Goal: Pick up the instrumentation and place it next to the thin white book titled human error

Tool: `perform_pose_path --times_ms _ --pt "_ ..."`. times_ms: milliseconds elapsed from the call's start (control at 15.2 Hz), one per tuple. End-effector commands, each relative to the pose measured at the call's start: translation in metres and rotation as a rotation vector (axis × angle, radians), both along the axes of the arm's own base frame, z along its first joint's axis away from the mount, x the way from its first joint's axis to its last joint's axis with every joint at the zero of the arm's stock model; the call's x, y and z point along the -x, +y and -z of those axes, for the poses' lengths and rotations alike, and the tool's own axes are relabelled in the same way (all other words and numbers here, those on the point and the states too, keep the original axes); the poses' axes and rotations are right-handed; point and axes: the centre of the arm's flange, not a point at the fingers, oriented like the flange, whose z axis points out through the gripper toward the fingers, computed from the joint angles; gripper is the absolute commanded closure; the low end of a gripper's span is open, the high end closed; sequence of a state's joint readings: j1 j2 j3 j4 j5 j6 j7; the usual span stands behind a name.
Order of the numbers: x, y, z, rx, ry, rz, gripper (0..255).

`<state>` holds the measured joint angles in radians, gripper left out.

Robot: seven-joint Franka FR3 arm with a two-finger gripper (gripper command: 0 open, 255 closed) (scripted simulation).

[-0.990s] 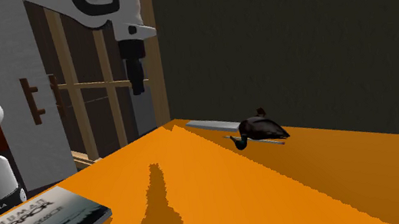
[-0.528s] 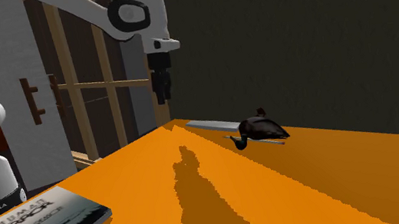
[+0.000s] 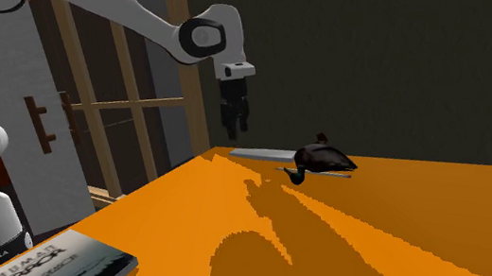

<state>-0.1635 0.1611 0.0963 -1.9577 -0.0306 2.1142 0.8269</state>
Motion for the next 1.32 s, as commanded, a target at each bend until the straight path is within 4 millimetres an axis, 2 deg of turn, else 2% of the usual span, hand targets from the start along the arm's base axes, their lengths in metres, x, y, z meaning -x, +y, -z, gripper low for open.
perform_pose_path --times_ms 0,198,660,1188,1254 --pt "-0.023 -0.011 0.013 -0.004 -0.007 0.071 0" --pt "-0.048 -0.028 0.028 -0.009 -0.017 0.16 0" --pt "-0.048 -0.028 0.065 -0.009 -0.017 0.16 0" --pt "-0.049 -0.028 0.068 -0.009 -0.017 0.16 0" --pt "-0.049 -0.028 0.068 -0.009 -0.017 0.16 255"
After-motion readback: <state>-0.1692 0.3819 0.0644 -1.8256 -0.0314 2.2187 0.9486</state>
